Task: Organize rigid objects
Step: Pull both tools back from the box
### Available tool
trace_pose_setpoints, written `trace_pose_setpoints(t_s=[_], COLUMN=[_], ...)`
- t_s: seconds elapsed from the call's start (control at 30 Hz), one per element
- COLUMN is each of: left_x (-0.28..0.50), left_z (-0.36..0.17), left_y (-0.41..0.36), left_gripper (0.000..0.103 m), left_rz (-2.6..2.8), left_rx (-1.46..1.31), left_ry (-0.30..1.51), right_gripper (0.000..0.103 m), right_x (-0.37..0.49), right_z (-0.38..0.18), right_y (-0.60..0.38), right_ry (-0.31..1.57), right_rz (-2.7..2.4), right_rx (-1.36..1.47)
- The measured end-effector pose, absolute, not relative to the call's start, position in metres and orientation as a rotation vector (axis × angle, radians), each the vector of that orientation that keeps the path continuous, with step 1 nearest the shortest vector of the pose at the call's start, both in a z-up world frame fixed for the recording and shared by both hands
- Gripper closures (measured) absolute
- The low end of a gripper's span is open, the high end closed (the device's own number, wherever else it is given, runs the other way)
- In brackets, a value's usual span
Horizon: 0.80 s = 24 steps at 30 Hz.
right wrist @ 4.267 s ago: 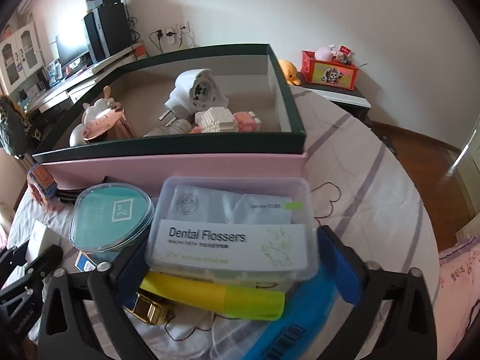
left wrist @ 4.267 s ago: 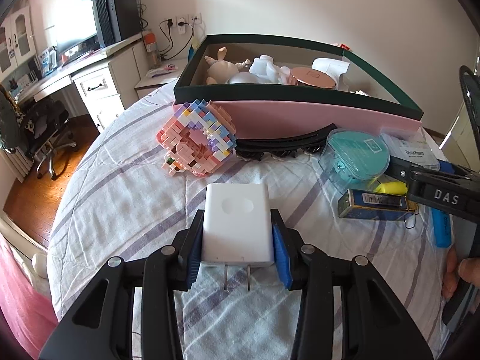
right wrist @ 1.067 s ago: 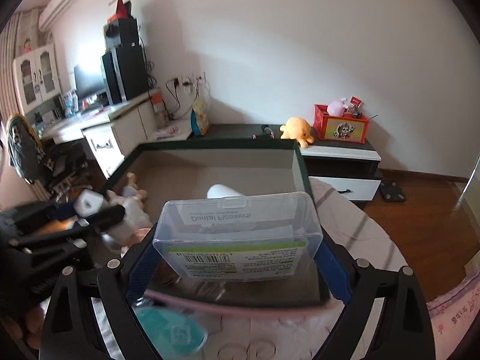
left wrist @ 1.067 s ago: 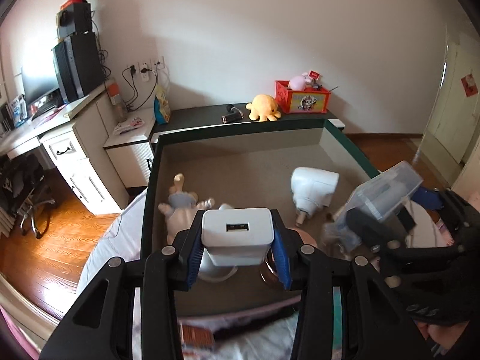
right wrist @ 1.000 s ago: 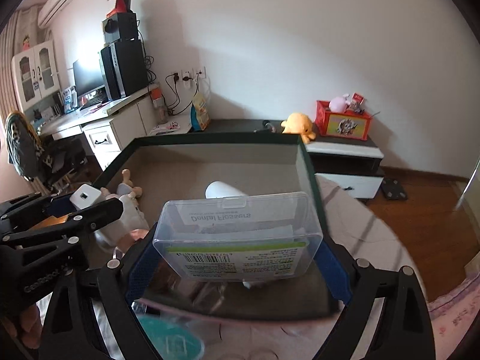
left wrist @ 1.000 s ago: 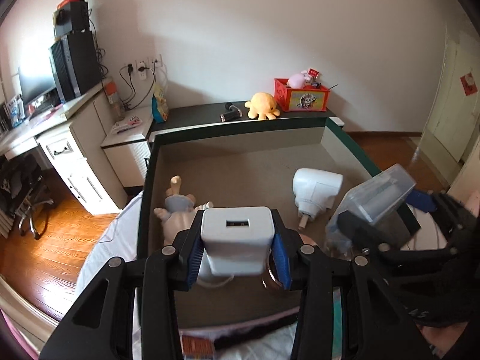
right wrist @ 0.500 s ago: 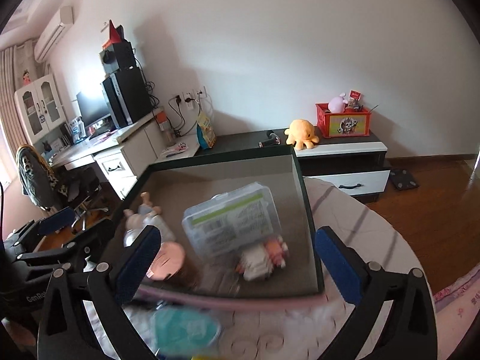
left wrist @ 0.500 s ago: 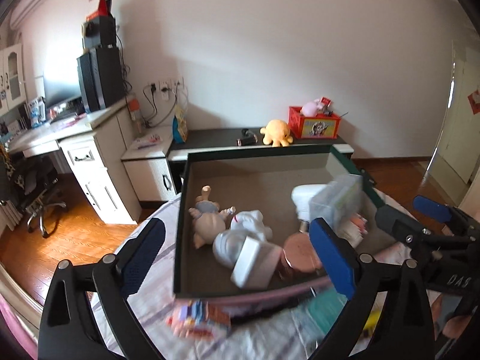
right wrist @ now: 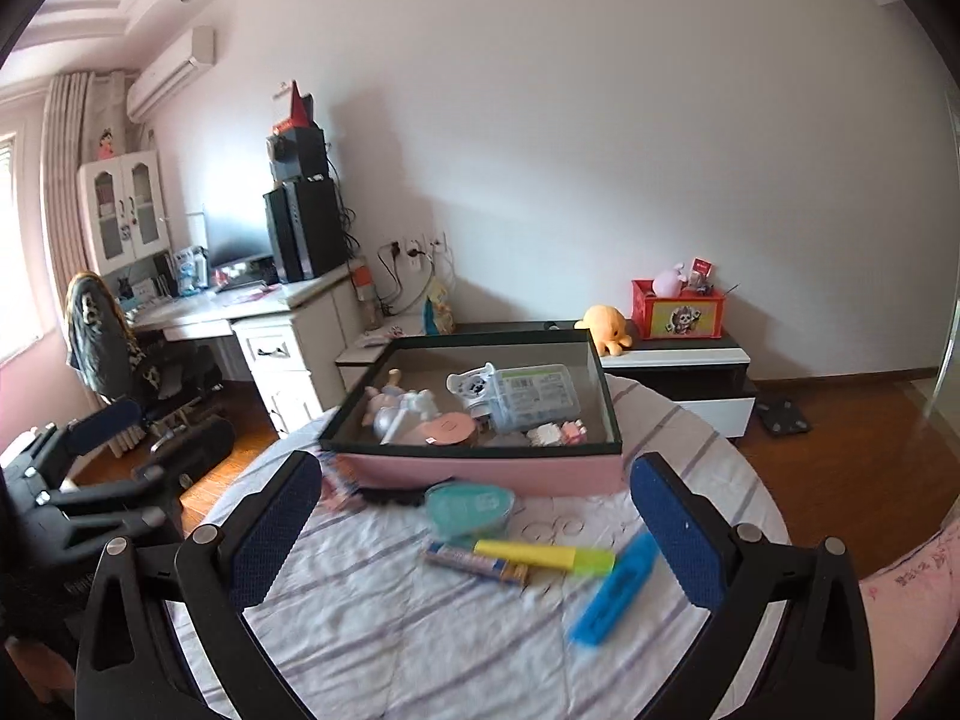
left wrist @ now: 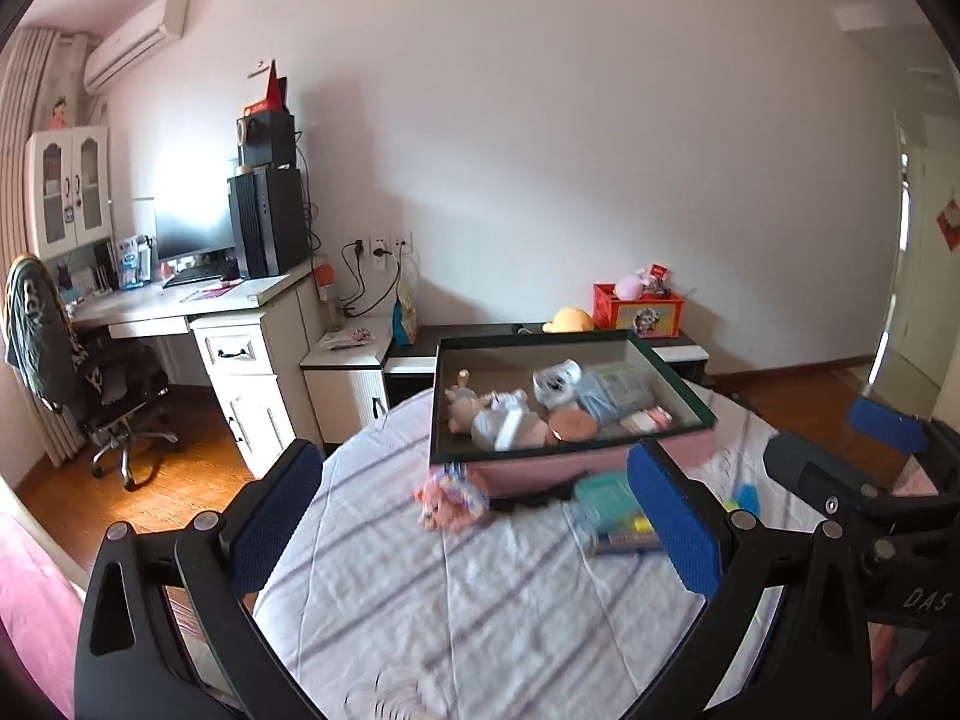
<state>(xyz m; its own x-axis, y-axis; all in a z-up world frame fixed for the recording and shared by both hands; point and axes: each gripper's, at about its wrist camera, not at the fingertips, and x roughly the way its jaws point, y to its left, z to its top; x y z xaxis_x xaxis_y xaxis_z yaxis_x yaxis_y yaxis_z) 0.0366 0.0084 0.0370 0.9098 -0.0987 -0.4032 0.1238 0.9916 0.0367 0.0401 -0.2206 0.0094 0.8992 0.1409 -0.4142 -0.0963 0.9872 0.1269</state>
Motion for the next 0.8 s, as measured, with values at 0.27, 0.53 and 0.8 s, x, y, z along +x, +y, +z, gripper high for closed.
trace_pose_setpoints(t_s=[0.27,0.53,0.8], left_x=[-0.011,-0.027,-0.026], left_z=[0.043,0.050,0.048], left_y=[0.015,0.014,0.014], left_gripper=[0.000,0.000,0.000], left_rz=[-0.100,-0.098,-0.103], left_rx=[0.051,0.047,0.047], left_ry=[0.379,0.347,0.355], right_gripper=[0.000,0.000,0.000], right_x=[-0.017,-0.041,-0.042], right_z=[0.014,0.023,0.020], right_y=[-0.207,-0.204,-0.207], right_ry=[0.405,0.370,0.378], right_rz=[0.113,0.091,0.088], right_rx=[0.074,0.053,0.060])
